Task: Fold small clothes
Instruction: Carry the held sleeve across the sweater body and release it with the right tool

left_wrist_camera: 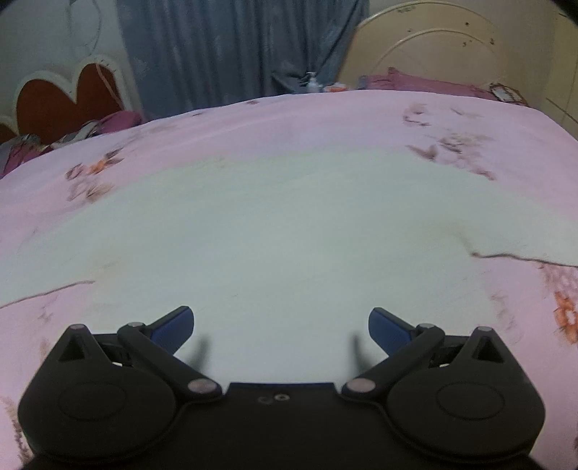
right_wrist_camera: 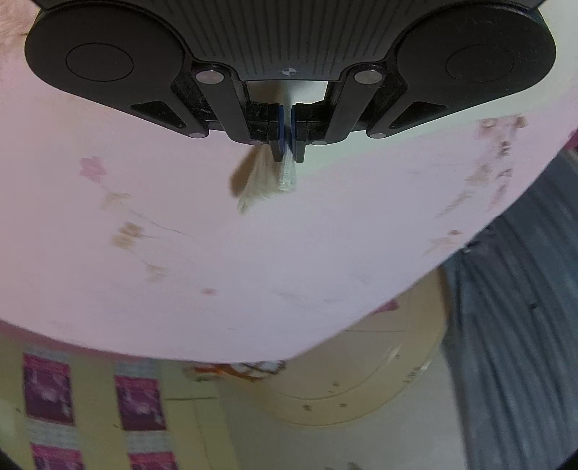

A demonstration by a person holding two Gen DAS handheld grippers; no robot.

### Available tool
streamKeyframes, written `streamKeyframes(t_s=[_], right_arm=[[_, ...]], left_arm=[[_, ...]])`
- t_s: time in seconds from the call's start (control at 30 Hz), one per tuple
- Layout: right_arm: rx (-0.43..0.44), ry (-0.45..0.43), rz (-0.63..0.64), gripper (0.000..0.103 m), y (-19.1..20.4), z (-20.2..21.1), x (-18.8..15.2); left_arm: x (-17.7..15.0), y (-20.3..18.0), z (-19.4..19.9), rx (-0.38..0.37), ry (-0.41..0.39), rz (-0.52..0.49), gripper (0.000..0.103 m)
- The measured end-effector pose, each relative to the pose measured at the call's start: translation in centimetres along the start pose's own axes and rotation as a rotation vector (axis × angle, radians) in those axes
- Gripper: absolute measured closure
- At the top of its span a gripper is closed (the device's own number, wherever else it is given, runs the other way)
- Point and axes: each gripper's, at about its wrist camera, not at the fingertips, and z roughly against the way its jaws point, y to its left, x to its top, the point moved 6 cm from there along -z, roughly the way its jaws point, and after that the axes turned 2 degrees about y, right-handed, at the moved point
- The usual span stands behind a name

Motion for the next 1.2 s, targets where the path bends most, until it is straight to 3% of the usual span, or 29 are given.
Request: streamKeyframes(t_s=[0.3,0.6,1.0,1.2], right_arm=[[0.186,0.041,0.207,0.101,16.3,0.2,-3.4],[0.305,0.107,0.403,0.101,30.1,-0.9,-11.9],[0.442,0.226,0.555,0.101,40.7,-2.2,-21.8],[0.453,0.294,0.637,0.1,42.7,-3.9,-25.3]], left_arm=[[-1.1,6.9,-0.9,-0.027,0.013,0.06,0.0],[-3.0,14.9,0.0,-0.032,0.018,0.094,0.0],[-5.6,21.3,1.5,-0.035,0.008,0.203,0.0],[-5.3,21.9,1.6,-0.054,-0.005,0.248,0.0]])
